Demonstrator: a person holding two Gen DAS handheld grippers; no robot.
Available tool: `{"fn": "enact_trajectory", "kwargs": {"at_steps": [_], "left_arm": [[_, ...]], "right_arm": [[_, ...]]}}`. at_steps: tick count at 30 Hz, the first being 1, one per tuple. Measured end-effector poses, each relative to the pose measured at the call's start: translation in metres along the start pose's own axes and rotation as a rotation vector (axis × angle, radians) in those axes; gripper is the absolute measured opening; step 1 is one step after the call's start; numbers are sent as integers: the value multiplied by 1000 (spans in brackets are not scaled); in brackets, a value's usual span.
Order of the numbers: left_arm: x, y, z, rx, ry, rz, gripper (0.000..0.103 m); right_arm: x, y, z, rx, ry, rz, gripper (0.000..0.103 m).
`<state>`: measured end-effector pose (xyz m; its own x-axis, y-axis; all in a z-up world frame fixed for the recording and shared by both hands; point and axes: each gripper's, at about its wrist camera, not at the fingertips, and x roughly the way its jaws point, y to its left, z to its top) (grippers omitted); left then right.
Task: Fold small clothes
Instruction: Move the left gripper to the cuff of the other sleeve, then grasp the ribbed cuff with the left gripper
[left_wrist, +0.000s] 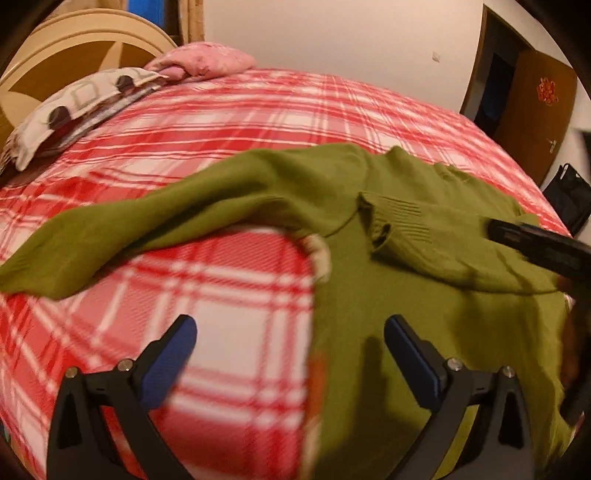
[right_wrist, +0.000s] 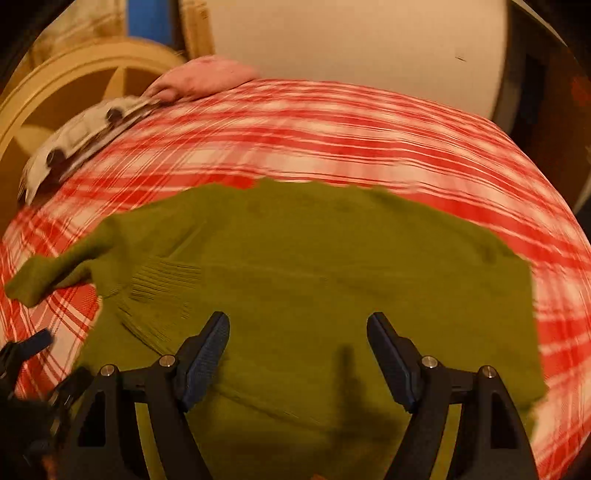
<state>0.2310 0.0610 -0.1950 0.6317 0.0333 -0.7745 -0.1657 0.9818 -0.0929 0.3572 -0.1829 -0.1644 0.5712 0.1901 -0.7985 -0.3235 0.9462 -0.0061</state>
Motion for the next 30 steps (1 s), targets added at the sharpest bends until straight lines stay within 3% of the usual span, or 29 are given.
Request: {"fn": "enact_trajectory", "kwargs": {"at_steps": [3,6,9,12,16,20,23,28,30], "left_arm": [[-14,17,-7,2,-26,23,103],[-28,40,-9,-2,-63,56,103],[-34,70,-5,-7,-99,112,103],[-38,110,1,-26,-129,194,103],[-38,186,7,-143,-122,314,103],[-35,245,-1,-280,-98,370,103],[-31,269,-11,-385,-68,321,102],[-17,273,-18,-526,-38,112,89],[-17,267,-14,-542,-65,95,88]], "right_arm": [[21,29,3,-51,7,-19,77],[25,61,-14,-129,39,31,77],[8,80,-32,-227,-16,-14,77],[-3,72,-36,-217,15,84,77],[-20,65,-44,-192,-20,87,77],[-31,78,-56,-172,-24,137,77],[-42,94,-67,-218,-35,146,77],[-62,111,-81,-269,-69,139,77],[-68,112,-84,-275,-80,133,77]]}}
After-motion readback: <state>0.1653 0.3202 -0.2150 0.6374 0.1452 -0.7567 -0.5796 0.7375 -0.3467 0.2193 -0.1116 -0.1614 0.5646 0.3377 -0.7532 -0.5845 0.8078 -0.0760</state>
